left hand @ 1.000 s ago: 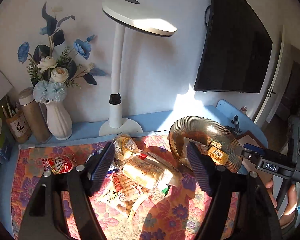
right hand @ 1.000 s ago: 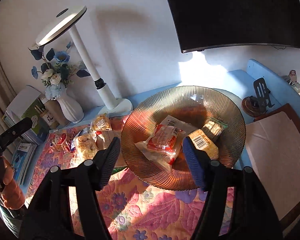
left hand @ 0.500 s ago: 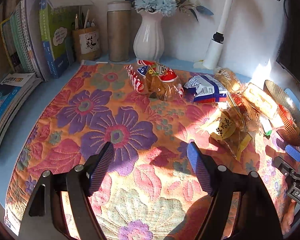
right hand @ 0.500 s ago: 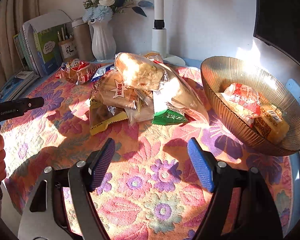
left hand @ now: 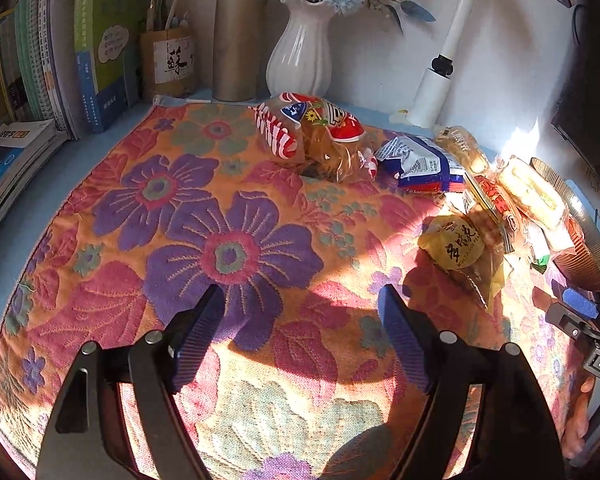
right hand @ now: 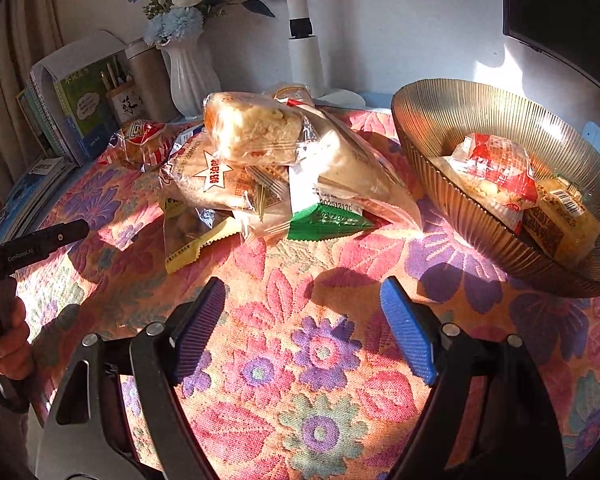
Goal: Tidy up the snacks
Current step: 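Move both tools back over the snack pile, then grasp the red-printed bread bag with the left tool while the right tool grasps the square bread pack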
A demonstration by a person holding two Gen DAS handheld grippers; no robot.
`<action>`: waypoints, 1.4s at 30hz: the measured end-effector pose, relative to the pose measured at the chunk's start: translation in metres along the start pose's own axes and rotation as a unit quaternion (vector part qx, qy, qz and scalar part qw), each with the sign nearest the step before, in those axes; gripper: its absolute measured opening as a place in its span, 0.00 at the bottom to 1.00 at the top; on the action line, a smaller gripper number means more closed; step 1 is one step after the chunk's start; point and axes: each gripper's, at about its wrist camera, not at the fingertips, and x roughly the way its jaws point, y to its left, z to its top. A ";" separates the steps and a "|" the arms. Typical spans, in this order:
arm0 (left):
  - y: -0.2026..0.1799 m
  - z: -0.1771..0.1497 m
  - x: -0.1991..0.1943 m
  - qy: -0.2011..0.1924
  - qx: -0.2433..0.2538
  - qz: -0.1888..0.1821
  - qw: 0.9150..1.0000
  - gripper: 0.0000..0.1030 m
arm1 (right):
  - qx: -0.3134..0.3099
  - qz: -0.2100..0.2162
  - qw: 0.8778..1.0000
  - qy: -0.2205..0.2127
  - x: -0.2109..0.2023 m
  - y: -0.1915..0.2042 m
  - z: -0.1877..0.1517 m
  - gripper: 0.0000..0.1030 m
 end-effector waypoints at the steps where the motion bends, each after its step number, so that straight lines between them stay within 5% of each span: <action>1: 0.000 0.000 -0.001 0.001 0.001 -0.004 1.000 0.76 | -0.001 0.000 1.000 -0.001 -0.001 0.000 0.000 0.80; 5: -0.007 0.008 -0.008 0.017 0.059 -0.022 0.998 0.76 | -0.010 0.007 1.000 0.002 -0.006 0.004 0.001 0.80; 9: -0.023 0.041 -0.033 0.001 0.203 -0.018 0.979 0.86 | -0.026 0.055 0.998 0.004 -0.028 0.018 0.025 0.81; 13: -0.026 0.095 -0.044 -0.049 0.254 -0.024 0.966 0.95 | -0.053 0.032 0.997 -0.039 -0.042 0.030 0.066 0.86; 17: -0.027 0.142 -0.007 -0.018 0.289 -0.034 0.956 0.95 | -0.053 0.010 0.998 -0.027 -0.021 0.023 0.098 0.86; 23: -0.031 0.172 0.058 0.050 0.341 -0.067 0.937 0.95 | -0.048 0.031 0.998 0.015 0.021 0.015 0.122 0.86; 28: -0.025 0.181 0.104 0.091 0.325 -0.091 0.937 0.95 | -0.074 0.027 0.996 0.042 0.047 0.019 0.121 0.85; 31: -0.022 0.169 0.118 0.127 0.322 -0.128 0.929 0.95 | -0.076 0.041 0.995 0.056 0.055 0.019 0.118 0.80; 37: -0.034 0.139 0.113 0.127 0.343 -0.127 0.922 0.93 | -0.089 0.030 0.995 0.039 0.049 0.024 0.109 0.65; 39: -0.036 0.131 0.114 0.124 0.337 -0.109 0.927 0.74 | -0.092 0.038 0.994 0.038 0.044 0.028 0.108 0.54; 42: -0.028 0.122 0.107 0.098 0.293 -0.096 0.946 0.72 | -0.095 0.038 0.994 0.034 0.036 0.035 0.101 0.48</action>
